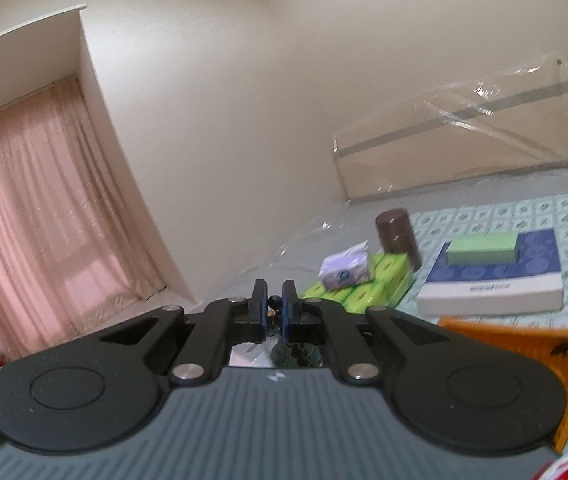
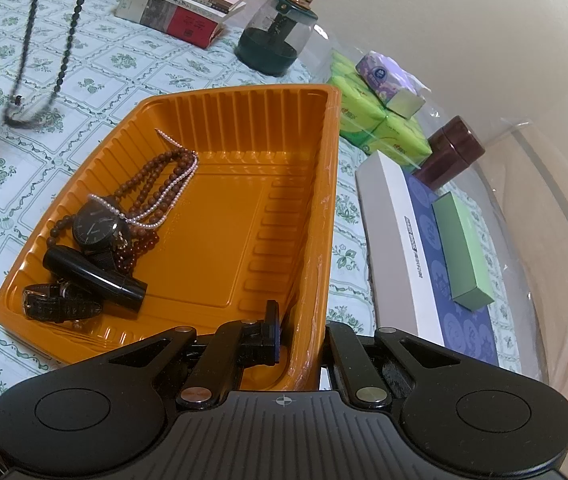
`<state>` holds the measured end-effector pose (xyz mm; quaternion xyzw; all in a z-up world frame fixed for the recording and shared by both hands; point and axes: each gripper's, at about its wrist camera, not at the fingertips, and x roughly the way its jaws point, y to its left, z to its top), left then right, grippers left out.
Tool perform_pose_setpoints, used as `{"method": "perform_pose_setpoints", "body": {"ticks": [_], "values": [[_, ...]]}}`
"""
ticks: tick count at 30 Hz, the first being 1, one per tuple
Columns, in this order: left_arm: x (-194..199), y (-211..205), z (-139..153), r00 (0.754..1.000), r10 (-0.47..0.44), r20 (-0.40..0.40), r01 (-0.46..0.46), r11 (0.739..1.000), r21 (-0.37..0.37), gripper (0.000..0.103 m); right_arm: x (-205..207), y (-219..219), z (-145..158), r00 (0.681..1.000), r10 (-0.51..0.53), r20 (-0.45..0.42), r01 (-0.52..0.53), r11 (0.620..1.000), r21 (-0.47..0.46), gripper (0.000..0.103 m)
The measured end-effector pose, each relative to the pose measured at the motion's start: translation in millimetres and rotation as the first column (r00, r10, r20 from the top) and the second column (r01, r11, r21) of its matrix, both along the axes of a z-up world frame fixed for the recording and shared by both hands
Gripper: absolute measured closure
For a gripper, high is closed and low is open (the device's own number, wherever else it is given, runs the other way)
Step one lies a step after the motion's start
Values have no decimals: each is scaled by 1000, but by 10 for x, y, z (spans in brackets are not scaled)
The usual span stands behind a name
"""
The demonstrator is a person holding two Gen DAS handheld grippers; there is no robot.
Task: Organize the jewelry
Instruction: 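Lift the dark bead strand high and swing it over the orange tray, then lower the dark bead strand into the tray and open the left gripper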
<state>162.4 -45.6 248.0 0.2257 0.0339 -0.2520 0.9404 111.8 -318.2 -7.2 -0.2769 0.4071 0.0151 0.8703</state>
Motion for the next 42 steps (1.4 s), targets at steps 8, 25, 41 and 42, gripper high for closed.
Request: {"method": "perform_pose_setpoints", "body": {"ticks": [8, 25, 41, 42], "values": [[-8, -403, 342, 995, -85, 50, 87, 995, -40, 97, 1, -29, 6, 1000, 1, 0, -1, 1000, 8, 98], [123, -1298, -64, 976, -205, -68, 205, 979, -14, 97, -2, -62, 11, 1000, 3, 0, -3, 1000, 22, 98], [641, -1660, -1266, 889, -180, -420, 215, 976, 39, 97, 38, -92, 10, 1000, 0, -13, 0, 999, 32, 98], [648, -1660, -1311, 885, -177, -430, 217, 975, 45, 97, 40, -92, 7, 1000, -1, -14, 1, 999, 33, 98]]}}
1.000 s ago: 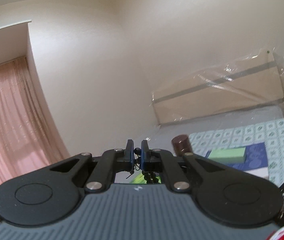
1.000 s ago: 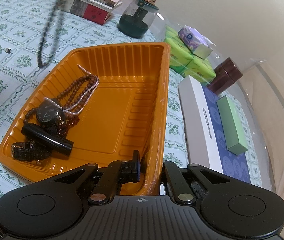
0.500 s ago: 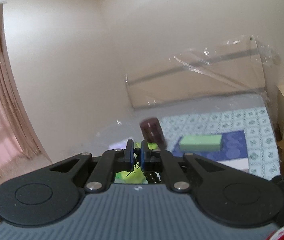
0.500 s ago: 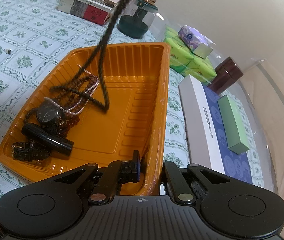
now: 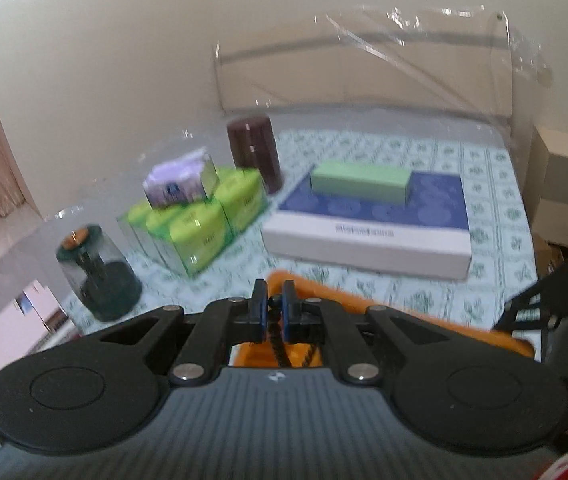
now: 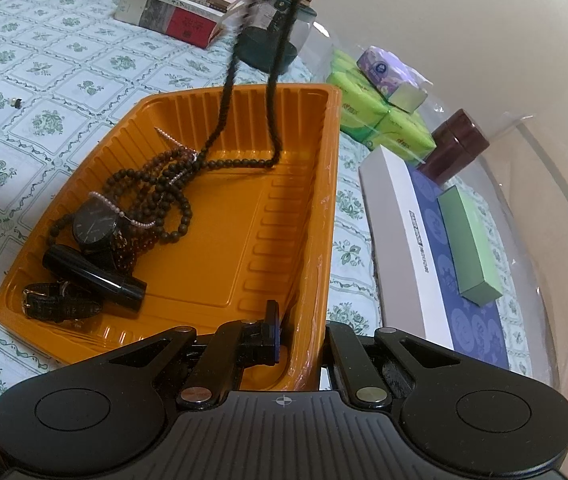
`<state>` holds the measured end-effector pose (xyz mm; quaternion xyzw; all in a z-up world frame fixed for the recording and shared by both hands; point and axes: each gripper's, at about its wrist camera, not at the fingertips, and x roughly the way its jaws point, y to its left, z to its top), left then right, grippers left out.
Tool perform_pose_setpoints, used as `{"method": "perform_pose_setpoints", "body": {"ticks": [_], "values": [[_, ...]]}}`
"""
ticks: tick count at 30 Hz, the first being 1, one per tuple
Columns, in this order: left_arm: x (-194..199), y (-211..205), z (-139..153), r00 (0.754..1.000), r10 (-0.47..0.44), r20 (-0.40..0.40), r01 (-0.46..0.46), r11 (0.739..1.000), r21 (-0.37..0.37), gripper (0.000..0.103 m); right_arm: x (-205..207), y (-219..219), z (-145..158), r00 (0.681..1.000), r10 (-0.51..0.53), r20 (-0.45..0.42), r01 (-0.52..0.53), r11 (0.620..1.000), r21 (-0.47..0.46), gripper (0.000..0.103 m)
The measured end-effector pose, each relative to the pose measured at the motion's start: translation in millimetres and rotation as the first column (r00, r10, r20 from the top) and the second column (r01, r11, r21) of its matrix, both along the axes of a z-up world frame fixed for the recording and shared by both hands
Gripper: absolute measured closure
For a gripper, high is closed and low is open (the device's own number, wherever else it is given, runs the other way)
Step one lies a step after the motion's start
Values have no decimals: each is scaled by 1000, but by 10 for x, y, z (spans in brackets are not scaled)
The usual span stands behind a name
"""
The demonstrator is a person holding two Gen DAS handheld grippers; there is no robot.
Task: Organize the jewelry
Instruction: 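Lower the dark bead strand into the tray and open the left gripper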
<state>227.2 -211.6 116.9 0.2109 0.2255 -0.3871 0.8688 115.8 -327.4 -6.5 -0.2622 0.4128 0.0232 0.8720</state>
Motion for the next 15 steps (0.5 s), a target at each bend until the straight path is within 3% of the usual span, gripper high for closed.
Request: {"method": "perform_pose_setpoints", "body": {"ticks": [7, 15], "values": [[80, 37, -221, 996, 10, -85, -9, 1000, 10, 97, 10, -8, 2, 1000, -2, -2, 2, 1000, 0, 98], [88, 21, -310, 993, 10, -115, -7, 1000, 23, 97, 11, -10, 3, 1000, -1, -2, 1, 1000, 0, 98]]}}
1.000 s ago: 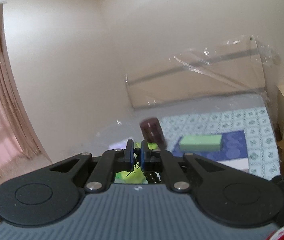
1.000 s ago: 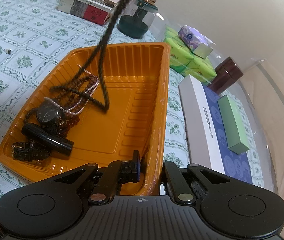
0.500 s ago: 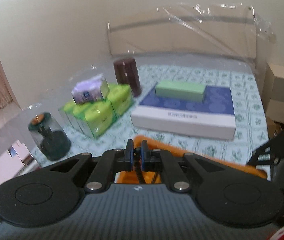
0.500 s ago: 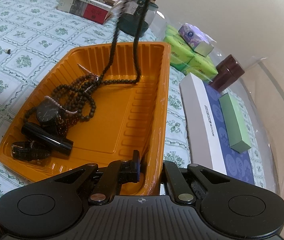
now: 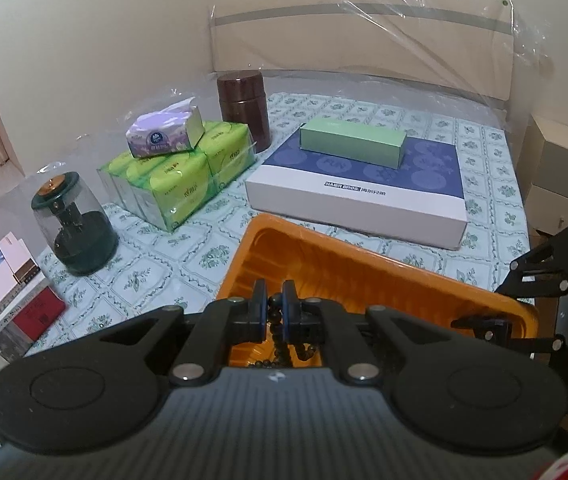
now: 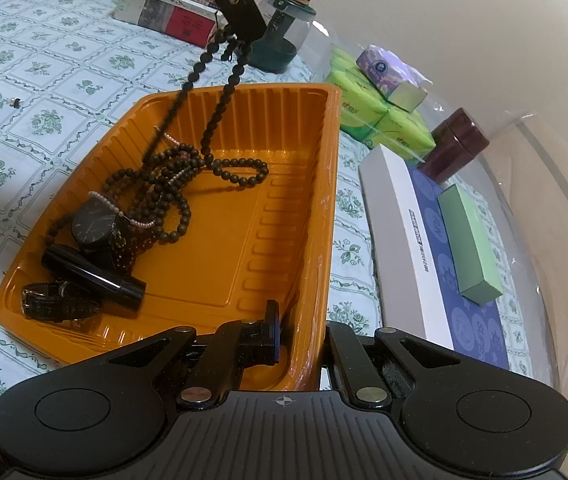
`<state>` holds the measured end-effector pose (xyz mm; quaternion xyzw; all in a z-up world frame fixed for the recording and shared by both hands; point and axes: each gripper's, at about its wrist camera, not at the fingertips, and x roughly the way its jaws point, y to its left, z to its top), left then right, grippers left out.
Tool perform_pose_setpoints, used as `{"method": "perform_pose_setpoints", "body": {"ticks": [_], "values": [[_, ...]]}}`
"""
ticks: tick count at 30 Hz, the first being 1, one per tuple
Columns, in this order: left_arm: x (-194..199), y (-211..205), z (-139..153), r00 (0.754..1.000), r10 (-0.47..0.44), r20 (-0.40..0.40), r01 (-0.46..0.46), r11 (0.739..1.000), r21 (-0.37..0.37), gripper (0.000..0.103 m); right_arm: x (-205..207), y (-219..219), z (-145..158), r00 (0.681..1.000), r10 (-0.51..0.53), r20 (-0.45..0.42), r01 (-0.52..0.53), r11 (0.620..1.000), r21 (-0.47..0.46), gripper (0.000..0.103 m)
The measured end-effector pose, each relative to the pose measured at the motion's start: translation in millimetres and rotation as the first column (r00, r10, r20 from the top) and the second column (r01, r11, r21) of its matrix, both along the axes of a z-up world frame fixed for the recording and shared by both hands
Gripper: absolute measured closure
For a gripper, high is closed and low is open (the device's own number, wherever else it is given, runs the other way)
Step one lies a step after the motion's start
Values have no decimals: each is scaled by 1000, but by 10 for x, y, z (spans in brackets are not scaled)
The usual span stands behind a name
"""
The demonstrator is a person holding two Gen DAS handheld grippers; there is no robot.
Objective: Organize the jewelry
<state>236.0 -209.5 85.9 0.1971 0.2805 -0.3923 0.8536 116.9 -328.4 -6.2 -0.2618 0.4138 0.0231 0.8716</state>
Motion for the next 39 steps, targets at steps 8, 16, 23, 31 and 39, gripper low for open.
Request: {"method": "perform_pose_setpoints", "body": {"ticks": [8, 16, 23, 31, 39], "values": [[5, 86, -18, 1000, 17, -26, -17, 1000, -7, 93, 1, -1, 1, 1000, 0, 0, 0, 1000, 0, 98], [12, 609, -91, 988, 146, -52, -149, 987, -55, 85, -3, -10, 7, 1000, -1, 3, 1, 1000, 1, 98], [-69, 1236, -321, 948, 309, -73, -314, 947, -62, 80, -4, -15, 10, 1000, -1, 3, 1, 1000, 0, 98], [-304, 1831, -566, 891, 450, -64, -454, 889, -66, 78, -7, -15, 16, 1000, -1, 2, 1, 1000, -2, 98], [-548, 2123, -792, 849, 525, -54, -527, 848, -48, 76, -20, 6, 16, 1000, 2, 1, -2, 1000, -9, 98]]}}
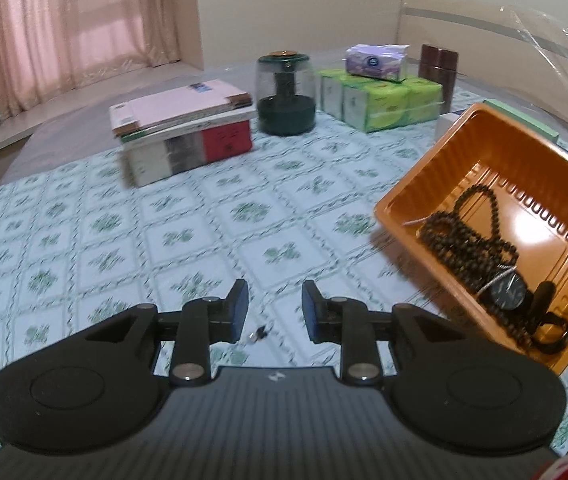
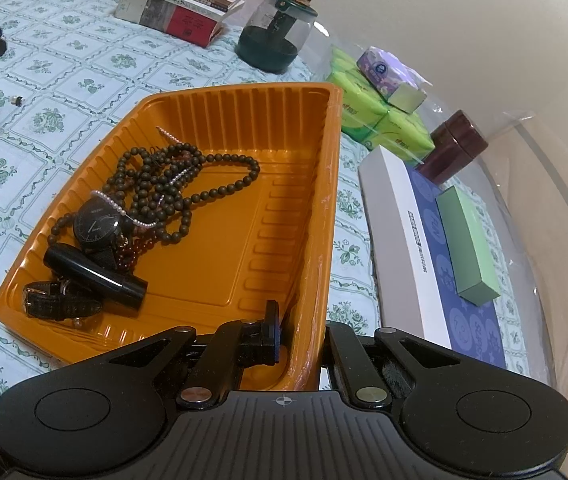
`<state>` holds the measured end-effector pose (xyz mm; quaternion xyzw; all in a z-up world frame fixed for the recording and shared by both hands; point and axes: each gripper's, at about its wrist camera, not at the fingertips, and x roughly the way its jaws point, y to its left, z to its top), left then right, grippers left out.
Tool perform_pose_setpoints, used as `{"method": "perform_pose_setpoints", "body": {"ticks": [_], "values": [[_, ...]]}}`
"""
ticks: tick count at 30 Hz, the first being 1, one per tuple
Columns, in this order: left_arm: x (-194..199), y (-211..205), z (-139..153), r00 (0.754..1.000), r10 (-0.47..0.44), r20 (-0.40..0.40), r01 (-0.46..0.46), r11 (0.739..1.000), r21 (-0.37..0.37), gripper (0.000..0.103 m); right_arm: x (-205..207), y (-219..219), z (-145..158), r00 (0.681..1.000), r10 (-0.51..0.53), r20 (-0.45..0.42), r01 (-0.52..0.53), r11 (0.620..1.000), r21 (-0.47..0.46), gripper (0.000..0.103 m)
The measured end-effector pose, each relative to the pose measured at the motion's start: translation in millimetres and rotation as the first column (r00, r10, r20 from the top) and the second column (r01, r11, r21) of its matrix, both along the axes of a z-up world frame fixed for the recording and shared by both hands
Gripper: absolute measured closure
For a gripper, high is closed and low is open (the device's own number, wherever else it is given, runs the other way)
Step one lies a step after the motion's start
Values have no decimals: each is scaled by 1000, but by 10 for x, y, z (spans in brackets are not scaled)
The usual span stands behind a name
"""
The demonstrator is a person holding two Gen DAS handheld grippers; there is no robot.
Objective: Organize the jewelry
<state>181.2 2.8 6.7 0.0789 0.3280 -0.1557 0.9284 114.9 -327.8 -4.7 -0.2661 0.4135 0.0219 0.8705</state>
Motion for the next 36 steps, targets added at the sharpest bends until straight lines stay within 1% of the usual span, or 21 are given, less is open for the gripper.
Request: {"method": "perform_pose_setpoints", "body": {"ticks": [4, 9, 11, 18, 23, 25, 27, 31, 33, 35, 36], "values": [[-69, 109, -128, 1000, 31, 1, -31, 1000, 4, 71, -7, 12, -4, 1000, 2, 0, -2, 1000, -3, 98], [-110, 145, -335, 999, 43, -15, -43, 999, 30, 69, -6, 20, -7, 1000, 1, -2, -1, 1000, -4, 98], [-111, 120, -405, 999, 42, -8, -41, 998, 45, 68, -6, 21, -5, 1000, 2, -4, -2, 1000, -6, 98], [10, 36, -672, 999, 26, 21, -27, 999, 46, 68, 1, 35, -10, 1000, 1, -9, -1, 1000, -11, 98], [158, -3, -851, 1000, 10, 22, -11, 997, 80, 68, 9, 29, -13, 1000, -1, -15, 1, 1000, -11, 98], [207, 10, -896, 1000, 22, 14, -23, 997, 69, 68, 17, 28, -13, 1000, -2, -16, 2, 1000, -12, 98], [242, 27, -923, 999, 40, 6, -40, 998, 41, 69, 26, 26, -15, 1000, -2, -18, 2, 1000, -13, 98], [299, 37, -948, 998, 64, -9, -65, 998, -11, 74, 39, 18, -24, 1000, -5, -22, 5, 1000, -14, 98], [316, 23, -953, 998, 68, -7, -68, 998, -9, 79, 43, 14, -27, 1000, -8, -23, 7, 1000, -13, 98], [335, 12, -957, 998, 69, -3, -69, 998, 0, 87, 44, 9, -28, 1000, -8, -24, 8, 1000, -13, 98], [340, 11, -960, 998, 70, -3, -70, 998, 4, 87, 47, 9, -27, 1000, -8, -24, 8, 1000, -13, 98]]}}
